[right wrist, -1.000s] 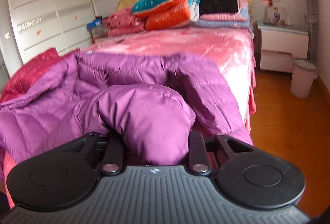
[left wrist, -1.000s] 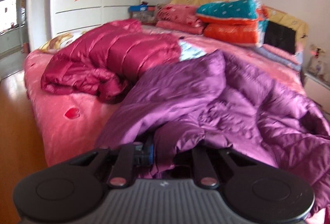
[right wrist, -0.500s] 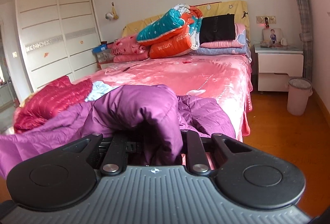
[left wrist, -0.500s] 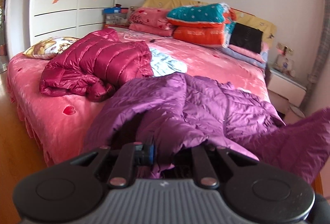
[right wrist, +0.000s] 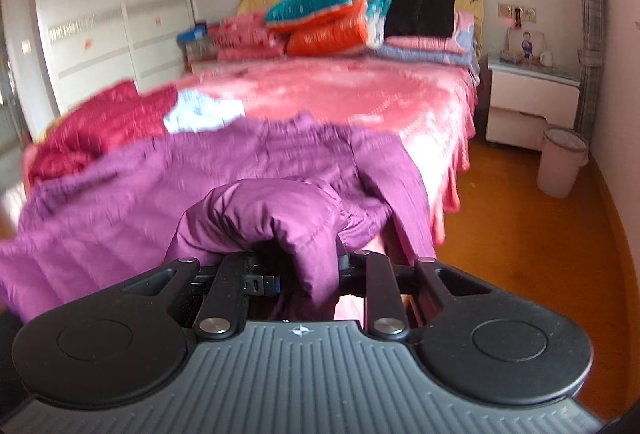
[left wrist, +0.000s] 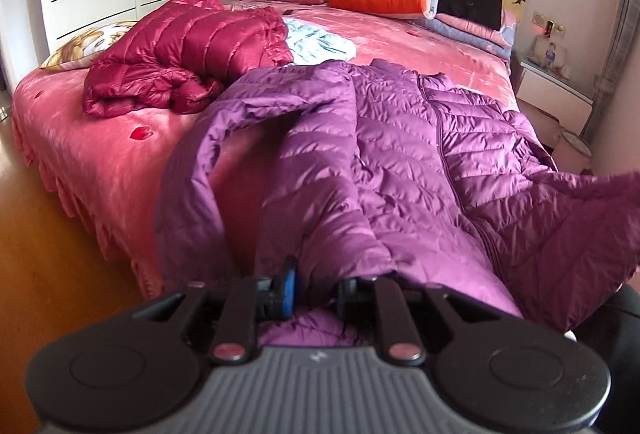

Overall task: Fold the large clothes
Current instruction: 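Pull the held jacket hem toward the collar with both grippers, then open both grippers and smooth the purple jacket flat on the bed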

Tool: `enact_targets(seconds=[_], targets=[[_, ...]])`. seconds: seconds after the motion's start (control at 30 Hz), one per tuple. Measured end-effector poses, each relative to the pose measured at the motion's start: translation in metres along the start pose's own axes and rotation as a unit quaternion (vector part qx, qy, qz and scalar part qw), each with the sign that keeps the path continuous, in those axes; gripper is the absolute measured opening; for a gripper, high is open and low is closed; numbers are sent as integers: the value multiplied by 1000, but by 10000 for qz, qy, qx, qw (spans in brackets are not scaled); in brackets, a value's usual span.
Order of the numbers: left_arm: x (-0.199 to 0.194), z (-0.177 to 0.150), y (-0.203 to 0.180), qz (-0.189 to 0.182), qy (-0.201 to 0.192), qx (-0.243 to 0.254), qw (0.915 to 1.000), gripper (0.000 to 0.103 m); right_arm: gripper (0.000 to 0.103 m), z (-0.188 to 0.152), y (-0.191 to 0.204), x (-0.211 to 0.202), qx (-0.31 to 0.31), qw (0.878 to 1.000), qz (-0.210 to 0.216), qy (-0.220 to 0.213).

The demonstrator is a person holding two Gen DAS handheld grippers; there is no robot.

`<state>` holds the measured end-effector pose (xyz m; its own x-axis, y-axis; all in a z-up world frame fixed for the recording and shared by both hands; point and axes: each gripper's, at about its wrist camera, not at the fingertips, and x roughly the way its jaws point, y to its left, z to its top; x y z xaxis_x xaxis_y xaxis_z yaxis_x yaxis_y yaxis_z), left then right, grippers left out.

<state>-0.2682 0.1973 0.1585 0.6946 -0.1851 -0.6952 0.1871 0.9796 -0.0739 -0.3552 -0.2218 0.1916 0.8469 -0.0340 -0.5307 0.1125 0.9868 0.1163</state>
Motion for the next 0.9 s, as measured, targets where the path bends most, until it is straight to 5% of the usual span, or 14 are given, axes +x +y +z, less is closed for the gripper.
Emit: enact_targets(seconds=[0.1,0.23,0.3,0.47,0.7,0.9], targets=[[-10,-4,5,92,-46,-74,9999,29,36,-9,-7,-5,-2,9997,-117,195],[-32,-9,11,172,-252,-225,9993,39,62,-19,-13,-23,37,9990,-355,279],[-41,-6,7,140,-401,-184,9989,41,66,-22,-16,-36,28,9985,-499,213],[-49,10,-18,-78,-810,152,9966,51,66,-4,-22,-61,156,9977,-596,-289],[-18,24,-59,-495,-927,404,9936,54,66,34,-4,-39,342,9950,99,-936],[0,31,-82,-714,-903,581,9917,60,66,14,9,32,71,9993,342,126]])
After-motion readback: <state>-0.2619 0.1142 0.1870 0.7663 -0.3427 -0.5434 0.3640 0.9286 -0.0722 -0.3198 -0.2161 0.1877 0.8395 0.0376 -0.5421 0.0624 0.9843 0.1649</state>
